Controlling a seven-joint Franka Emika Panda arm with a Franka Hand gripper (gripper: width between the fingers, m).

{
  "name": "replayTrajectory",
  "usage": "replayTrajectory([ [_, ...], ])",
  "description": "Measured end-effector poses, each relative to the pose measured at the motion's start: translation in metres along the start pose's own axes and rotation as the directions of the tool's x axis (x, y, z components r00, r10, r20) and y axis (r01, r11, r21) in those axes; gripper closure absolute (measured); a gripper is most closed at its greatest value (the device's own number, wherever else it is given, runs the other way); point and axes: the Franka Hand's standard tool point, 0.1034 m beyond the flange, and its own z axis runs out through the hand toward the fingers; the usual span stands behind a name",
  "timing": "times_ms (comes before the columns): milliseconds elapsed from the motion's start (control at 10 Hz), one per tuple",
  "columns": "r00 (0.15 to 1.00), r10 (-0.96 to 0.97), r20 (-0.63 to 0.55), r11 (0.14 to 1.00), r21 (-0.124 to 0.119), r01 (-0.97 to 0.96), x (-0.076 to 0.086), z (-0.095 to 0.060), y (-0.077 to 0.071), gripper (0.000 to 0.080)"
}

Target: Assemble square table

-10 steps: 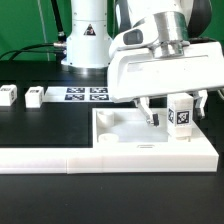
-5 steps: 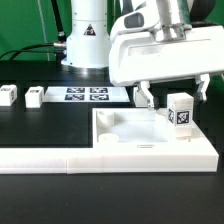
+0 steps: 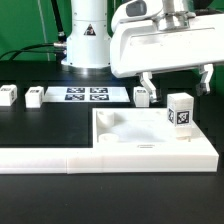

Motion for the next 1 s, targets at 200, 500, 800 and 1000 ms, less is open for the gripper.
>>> replayTrajectory([
  [200,0.994,0.005,0.108,1.000,0.013,-0.006,0.010,0.003,0.010,0.0150],
  [500,0.976,0.011,0.219,0.999,0.033,-0.019,0.007,0.003,0.007,0.0150],
  [800,0.974,0.053,0.218,0.998,0.020,-0.059,0.009,0.004,0.011,0.0150],
  [1000,0.965,0.061,0.255,0.997,0.024,-0.069,0.012,0.003,0.009,0.0150],
])
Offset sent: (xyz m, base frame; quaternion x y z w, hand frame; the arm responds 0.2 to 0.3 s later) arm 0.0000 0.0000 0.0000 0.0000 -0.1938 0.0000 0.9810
